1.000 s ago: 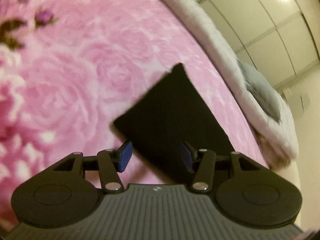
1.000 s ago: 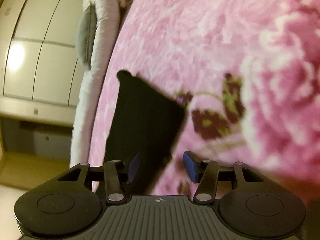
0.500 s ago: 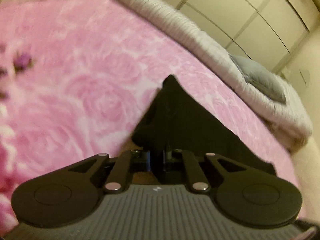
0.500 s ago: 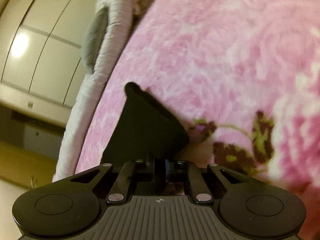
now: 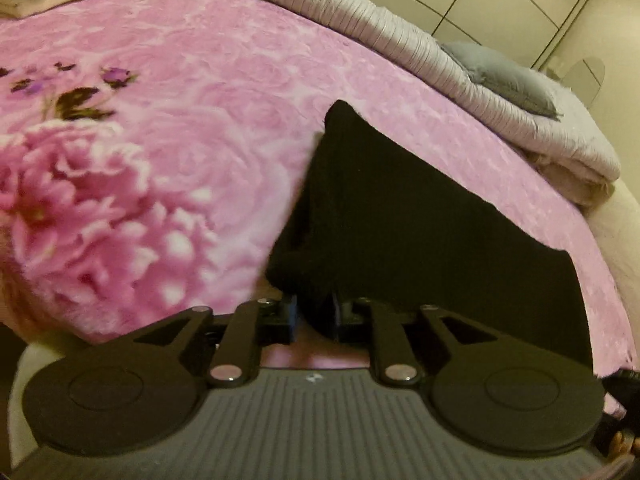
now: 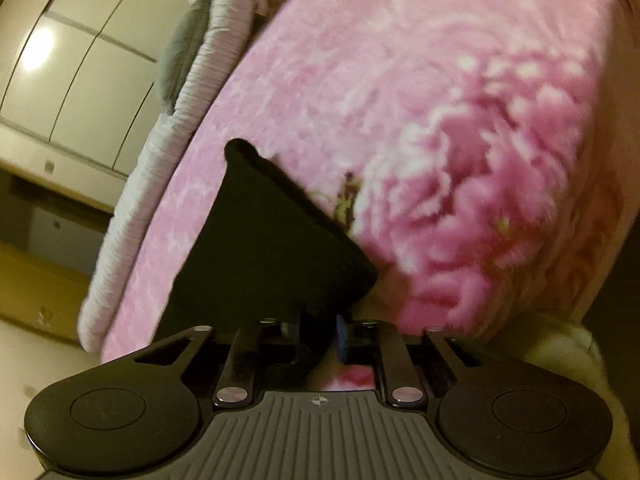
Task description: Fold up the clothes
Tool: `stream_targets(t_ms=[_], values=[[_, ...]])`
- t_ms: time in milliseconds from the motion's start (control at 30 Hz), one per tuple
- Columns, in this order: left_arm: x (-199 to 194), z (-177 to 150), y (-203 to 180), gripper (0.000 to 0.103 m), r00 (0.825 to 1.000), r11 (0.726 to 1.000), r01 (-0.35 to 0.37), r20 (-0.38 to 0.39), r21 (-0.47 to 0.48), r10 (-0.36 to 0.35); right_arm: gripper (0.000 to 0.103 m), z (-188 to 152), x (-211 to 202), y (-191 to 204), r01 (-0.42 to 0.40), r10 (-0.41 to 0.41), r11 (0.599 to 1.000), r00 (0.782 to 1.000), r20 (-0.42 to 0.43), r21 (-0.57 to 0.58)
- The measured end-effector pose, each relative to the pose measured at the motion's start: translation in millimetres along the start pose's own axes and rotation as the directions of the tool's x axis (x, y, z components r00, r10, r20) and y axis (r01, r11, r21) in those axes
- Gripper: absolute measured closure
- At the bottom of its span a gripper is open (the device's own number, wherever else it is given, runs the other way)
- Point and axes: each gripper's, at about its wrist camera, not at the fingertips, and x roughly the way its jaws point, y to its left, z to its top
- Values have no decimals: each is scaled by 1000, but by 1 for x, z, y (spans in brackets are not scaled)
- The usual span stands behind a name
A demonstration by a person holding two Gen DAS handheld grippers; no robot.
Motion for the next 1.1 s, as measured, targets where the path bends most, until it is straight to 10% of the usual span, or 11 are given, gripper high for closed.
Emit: stream_targets(t_ms=[167,400,667,1100], values=[[-39,-4,-19,89,997,981,-73,29,180,69,72,5,-10,1,-2,2,1000,1000,-8,-13],[-33,-13,-85,91,997,869,61,11,491,-76,71,-1,-6,-8,-39,40,998,999,-22,42],[20,-16,-140,91,971,831,237,-107,503,-212,71,-1,-1,-12,-51,53,997,998,-21,59],[48,-25,-144,89,973,801,228,-165,554,-162,71,2,8,-12,-64,64,994,998,1,93]])
